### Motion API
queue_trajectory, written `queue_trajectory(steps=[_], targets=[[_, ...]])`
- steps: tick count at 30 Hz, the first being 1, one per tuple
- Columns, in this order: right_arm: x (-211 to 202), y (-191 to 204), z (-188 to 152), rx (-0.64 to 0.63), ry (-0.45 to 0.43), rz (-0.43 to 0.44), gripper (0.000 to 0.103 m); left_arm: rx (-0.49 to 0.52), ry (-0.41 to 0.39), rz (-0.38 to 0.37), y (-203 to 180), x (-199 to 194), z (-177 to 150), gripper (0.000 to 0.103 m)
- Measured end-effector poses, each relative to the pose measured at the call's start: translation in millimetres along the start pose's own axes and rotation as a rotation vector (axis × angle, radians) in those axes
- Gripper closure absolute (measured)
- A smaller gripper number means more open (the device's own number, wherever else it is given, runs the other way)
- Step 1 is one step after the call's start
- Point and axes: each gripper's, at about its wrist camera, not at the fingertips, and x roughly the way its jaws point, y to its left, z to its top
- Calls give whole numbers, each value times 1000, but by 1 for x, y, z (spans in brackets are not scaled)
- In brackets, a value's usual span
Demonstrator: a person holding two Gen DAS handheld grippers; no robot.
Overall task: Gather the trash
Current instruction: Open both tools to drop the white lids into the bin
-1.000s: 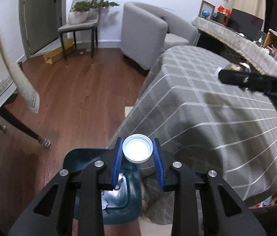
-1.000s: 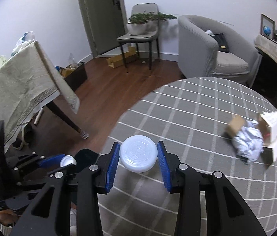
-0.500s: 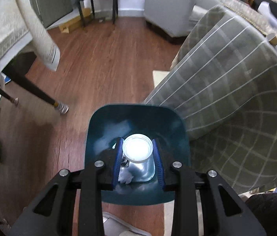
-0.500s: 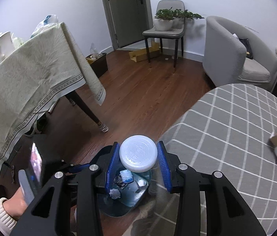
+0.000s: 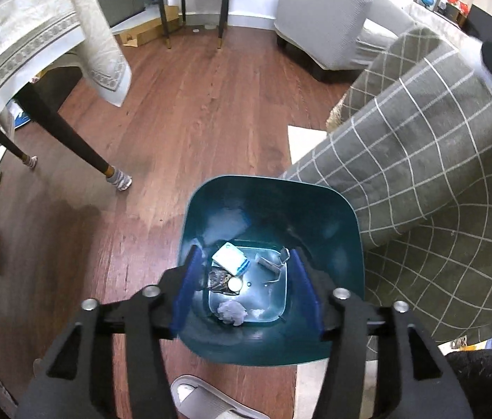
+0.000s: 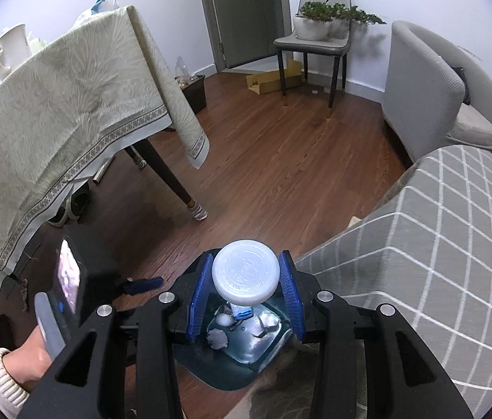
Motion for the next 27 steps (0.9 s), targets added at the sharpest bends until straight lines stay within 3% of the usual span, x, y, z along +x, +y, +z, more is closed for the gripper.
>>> queue_trajectory(steps=[11, 27], targets=[[44, 19, -9, -4, 82, 26, 63, -19, -128, 17, 23, -48, 3, 25], [120, 45, -39, -23, 231, 40, 63, -40, -293, -32, 25, -123, 15, 22]])
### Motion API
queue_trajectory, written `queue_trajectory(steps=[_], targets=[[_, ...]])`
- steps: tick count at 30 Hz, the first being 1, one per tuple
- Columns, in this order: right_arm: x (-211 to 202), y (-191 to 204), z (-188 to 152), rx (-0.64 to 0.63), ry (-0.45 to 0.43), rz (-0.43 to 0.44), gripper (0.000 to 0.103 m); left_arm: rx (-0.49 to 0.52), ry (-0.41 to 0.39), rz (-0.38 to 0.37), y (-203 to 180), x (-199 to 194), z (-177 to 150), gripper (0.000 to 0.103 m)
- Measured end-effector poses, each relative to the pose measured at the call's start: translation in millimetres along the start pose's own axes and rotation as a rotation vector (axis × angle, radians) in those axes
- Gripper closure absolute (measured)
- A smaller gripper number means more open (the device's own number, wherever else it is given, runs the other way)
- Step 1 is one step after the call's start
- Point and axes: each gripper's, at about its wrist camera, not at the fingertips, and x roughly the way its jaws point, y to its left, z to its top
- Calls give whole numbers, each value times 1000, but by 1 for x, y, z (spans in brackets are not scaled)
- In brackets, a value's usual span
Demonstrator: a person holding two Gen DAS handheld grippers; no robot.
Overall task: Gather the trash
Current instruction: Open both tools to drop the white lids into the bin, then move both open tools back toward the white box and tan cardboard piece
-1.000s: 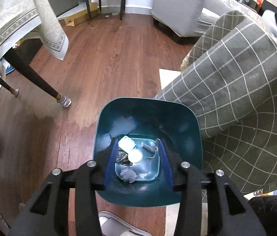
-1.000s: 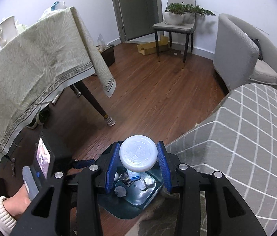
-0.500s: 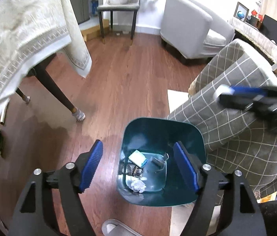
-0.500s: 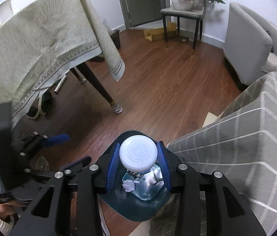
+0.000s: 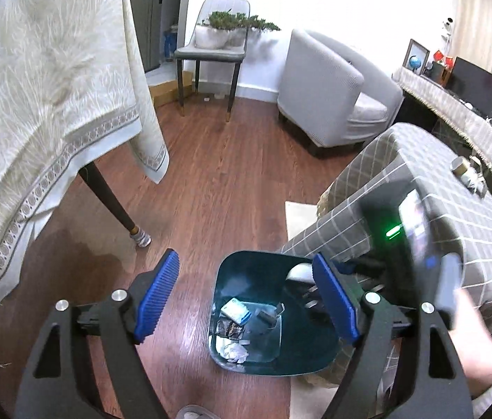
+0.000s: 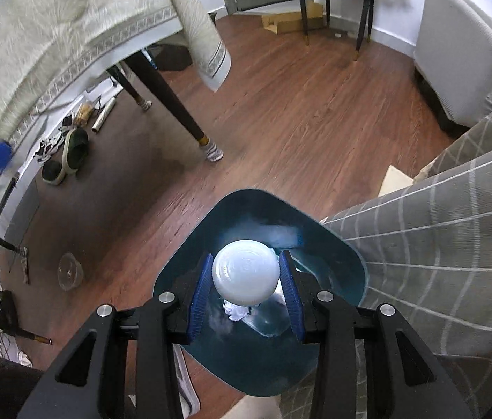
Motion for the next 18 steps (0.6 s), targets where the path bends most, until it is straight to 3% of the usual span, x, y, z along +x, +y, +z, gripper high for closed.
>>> queue_trajectory(steps=[12, 15, 18], targets=[[47, 12, -18, -32, 83, 53, 63, -19, -82, -36, -10, -29, 21, 22], [52, 17, -20, -52, 92, 74, 43, -8, -100, -40, -15, -36, 24, 22], [47, 20, -20, -79, 87, 60, 43, 20, -111, -28, -23, -39, 24, 22]])
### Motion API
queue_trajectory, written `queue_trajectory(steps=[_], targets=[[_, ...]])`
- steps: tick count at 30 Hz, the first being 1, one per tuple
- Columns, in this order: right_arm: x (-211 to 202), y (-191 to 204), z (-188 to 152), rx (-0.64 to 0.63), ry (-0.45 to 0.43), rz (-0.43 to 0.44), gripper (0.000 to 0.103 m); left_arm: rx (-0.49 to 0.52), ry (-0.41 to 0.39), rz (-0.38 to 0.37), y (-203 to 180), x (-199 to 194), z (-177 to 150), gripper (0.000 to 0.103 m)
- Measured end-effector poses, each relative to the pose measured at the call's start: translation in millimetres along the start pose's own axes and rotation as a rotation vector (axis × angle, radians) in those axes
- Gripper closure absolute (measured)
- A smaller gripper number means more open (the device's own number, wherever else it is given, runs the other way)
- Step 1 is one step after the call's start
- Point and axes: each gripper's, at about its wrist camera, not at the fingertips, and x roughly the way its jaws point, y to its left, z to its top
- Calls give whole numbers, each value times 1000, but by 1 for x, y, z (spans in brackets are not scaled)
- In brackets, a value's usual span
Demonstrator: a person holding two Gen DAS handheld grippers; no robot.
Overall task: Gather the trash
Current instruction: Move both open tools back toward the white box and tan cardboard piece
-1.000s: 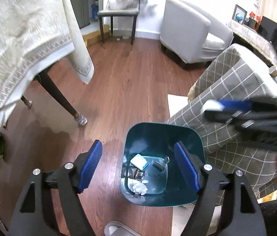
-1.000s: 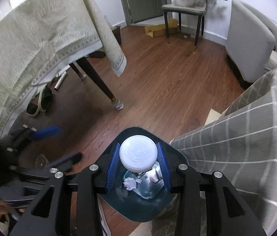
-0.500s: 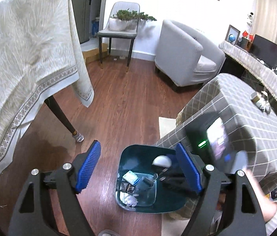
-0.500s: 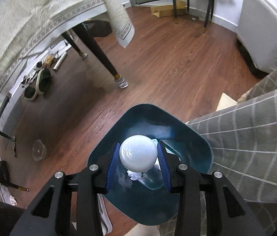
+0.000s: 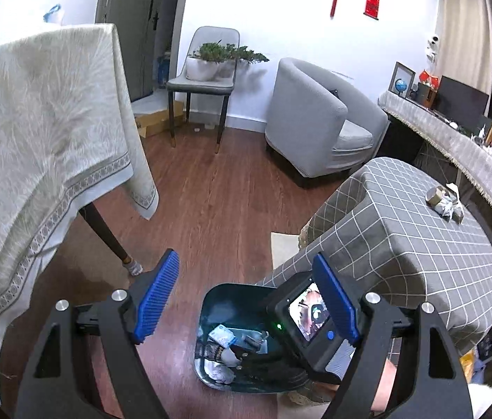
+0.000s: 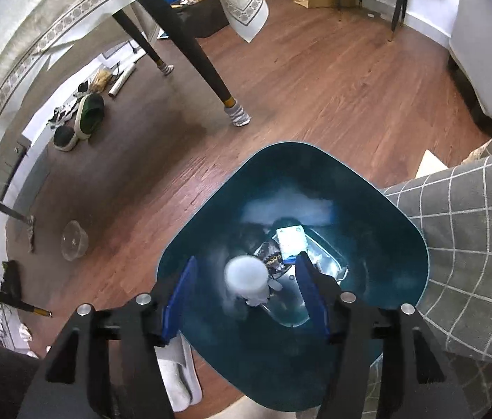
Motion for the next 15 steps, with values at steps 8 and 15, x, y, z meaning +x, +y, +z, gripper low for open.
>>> queue_trajectory(steps=[8, 15], targets=[[-45, -6, 4, -3, -97, -14, 43, 9, -45, -31, -17, -12, 14, 22], [-99, -12, 8, -5, -205, -6, 43, -5, -102, -49, -27, -28, 31, 22]])
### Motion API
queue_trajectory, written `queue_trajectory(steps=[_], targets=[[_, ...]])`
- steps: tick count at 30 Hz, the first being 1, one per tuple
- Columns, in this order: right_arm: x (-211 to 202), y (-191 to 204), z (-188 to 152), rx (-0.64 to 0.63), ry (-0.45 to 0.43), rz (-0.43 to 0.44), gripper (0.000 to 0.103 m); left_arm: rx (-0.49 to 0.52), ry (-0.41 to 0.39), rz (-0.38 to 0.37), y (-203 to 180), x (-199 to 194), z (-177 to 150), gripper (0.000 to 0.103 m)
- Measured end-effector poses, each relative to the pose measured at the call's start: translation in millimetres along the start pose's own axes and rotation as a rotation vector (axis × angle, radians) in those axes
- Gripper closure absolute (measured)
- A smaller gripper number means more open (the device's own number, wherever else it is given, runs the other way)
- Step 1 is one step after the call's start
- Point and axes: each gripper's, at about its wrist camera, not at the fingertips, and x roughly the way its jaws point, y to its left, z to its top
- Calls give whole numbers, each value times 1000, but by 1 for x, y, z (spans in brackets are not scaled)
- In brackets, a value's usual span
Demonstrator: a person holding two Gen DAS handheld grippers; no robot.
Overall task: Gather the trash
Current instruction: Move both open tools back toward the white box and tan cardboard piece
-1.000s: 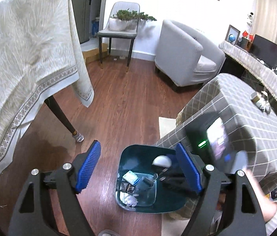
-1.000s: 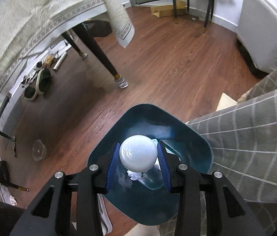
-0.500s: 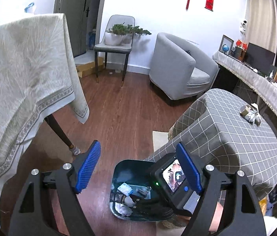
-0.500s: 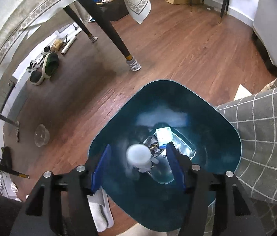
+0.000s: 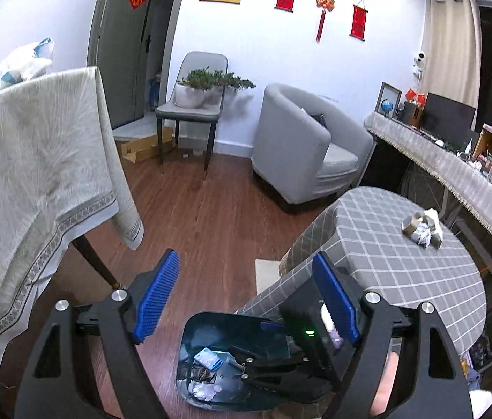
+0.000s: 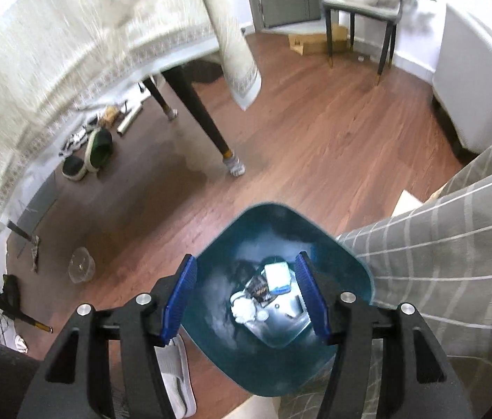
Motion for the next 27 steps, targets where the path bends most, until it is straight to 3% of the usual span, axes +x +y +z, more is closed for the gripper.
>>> queue_trajectory(steps=[8, 17, 27], targets=[[-63, -21, 8, 25, -128, -26, 39, 2, -17, -11, -20, 4, 13, 22], [-111, -50, -4, 46, -183, -83, 33, 30, -26, -61, -58, 14, 22, 22], [-169, -107, -26, 124, -275, -158, 27, 86, -10, -105, -104, 36, 21, 21]])
